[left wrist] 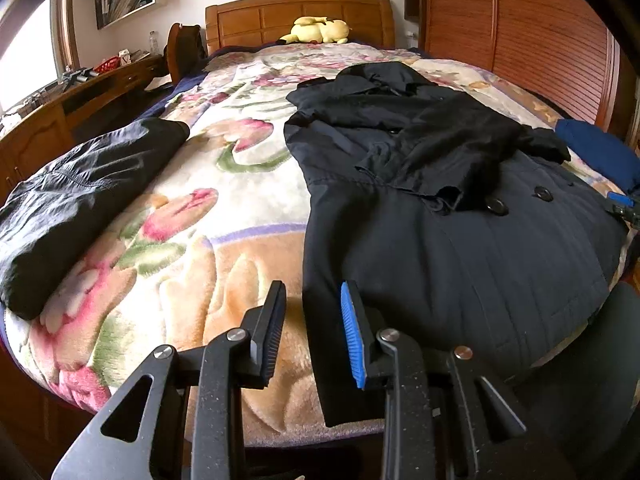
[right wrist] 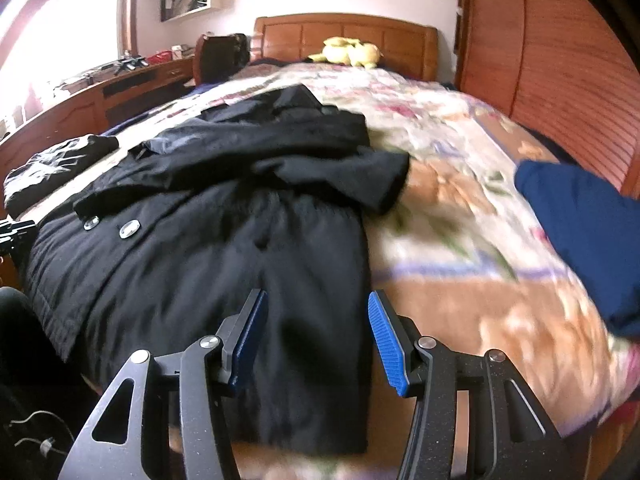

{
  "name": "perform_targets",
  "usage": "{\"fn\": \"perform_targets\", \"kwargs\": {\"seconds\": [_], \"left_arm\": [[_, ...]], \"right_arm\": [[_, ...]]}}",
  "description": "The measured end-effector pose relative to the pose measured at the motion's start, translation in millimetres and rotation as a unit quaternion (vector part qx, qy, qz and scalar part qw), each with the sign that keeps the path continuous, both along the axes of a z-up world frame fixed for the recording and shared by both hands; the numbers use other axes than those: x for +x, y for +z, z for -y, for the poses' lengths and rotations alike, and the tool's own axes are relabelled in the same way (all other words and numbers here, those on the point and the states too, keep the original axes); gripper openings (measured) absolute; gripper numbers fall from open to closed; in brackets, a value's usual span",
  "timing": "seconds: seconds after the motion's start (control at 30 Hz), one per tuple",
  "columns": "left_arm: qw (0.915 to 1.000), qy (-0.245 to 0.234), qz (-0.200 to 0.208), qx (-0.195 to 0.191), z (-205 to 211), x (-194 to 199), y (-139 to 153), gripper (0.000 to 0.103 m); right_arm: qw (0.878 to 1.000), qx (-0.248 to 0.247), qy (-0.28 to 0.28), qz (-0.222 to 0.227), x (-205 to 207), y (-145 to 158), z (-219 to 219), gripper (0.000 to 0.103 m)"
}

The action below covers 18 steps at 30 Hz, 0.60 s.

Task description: Fold large clothes

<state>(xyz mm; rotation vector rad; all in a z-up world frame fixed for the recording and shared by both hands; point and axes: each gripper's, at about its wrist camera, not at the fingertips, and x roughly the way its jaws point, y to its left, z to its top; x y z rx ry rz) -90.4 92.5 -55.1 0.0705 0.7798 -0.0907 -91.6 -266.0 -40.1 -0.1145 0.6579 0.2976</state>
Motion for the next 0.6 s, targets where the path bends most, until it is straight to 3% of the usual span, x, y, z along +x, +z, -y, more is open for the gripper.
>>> {"fn": "perform_targets", "kwargs": {"seconds": [0.33,0.5,0.6], "left_arm": [[0.9997,-0.012,-0.004,0.021,1,-7,-2,0.030],[0.9994,-0.017,-0.007,0.028,1,-14,-5,0.030],[0.9994,-0.018,-0.010,0.026,0,-17,-5,0.030]], "right_arm": [[0.999,0.007,-0.014,-0.032,-4,-4,10,0.056],[0.999,0.033,0.014,-0.033,-6,-6,6,0.056],[1.000,0.010,0.017,-0.024,-7,-9,-2,0.056]]}}
